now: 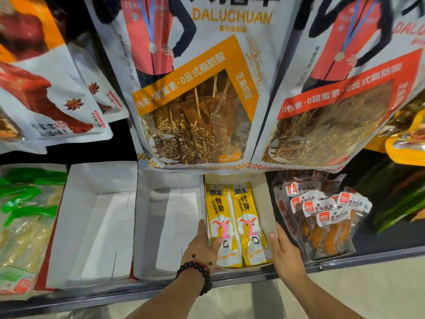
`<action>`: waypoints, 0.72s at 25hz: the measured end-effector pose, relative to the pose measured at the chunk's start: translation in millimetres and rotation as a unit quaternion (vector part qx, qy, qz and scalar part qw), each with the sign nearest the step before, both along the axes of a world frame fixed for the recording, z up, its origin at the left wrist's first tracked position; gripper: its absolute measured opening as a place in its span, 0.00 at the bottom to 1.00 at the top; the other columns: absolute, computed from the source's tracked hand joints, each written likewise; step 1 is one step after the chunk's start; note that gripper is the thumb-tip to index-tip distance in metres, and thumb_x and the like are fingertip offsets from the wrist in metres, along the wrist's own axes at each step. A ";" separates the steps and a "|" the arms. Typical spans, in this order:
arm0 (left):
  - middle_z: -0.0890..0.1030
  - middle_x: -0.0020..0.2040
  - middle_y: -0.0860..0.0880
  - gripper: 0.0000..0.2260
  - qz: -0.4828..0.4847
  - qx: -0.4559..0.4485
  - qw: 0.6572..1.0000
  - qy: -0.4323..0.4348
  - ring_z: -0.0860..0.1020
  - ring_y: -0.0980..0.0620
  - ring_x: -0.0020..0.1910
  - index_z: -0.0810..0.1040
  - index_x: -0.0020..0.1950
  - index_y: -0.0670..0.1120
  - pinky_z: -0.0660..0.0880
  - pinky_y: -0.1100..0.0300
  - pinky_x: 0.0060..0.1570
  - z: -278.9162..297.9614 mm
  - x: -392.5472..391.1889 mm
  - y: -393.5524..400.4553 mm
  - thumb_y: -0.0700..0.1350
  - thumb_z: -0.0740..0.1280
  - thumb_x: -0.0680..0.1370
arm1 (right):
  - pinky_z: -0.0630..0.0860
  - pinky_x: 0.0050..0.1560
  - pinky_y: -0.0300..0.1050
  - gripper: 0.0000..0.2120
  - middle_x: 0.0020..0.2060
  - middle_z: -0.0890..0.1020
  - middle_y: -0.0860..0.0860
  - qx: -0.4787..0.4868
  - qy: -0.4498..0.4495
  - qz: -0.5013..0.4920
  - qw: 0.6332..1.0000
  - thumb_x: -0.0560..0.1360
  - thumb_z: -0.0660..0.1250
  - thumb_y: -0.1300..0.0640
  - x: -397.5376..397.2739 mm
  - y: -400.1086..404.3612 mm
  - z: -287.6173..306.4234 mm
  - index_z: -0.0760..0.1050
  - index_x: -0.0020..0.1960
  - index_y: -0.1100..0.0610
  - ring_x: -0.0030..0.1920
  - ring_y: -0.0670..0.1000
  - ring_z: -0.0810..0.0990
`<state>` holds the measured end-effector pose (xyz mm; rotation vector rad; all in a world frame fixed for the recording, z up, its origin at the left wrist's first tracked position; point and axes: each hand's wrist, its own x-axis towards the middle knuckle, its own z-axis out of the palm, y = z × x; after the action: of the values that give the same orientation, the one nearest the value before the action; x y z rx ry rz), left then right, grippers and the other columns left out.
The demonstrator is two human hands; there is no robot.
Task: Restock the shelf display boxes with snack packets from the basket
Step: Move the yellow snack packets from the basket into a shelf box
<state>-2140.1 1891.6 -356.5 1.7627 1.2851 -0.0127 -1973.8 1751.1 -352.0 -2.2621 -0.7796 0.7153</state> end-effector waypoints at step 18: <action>0.76 0.60 0.47 0.27 0.121 0.301 0.920 0.222 0.75 0.44 0.60 0.68 0.64 0.51 0.74 0.47 0.58 251.9 -443.5 16.8 0.66 0.53 0.72 | 0.70 0.60 0.52 0.26 0.61 0.79 0.48 0.143 -0.366 0.543 0.742 0.71 0.53 0.39 -342.9 170.2 226.6 0.73 0.64 0.48 0.61 0.53 0.76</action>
<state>-2583.7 1908.4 -104.6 2.1758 1.9913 0.1468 -2316.7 1921.2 -125.4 -1.5699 -2.4830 0.0487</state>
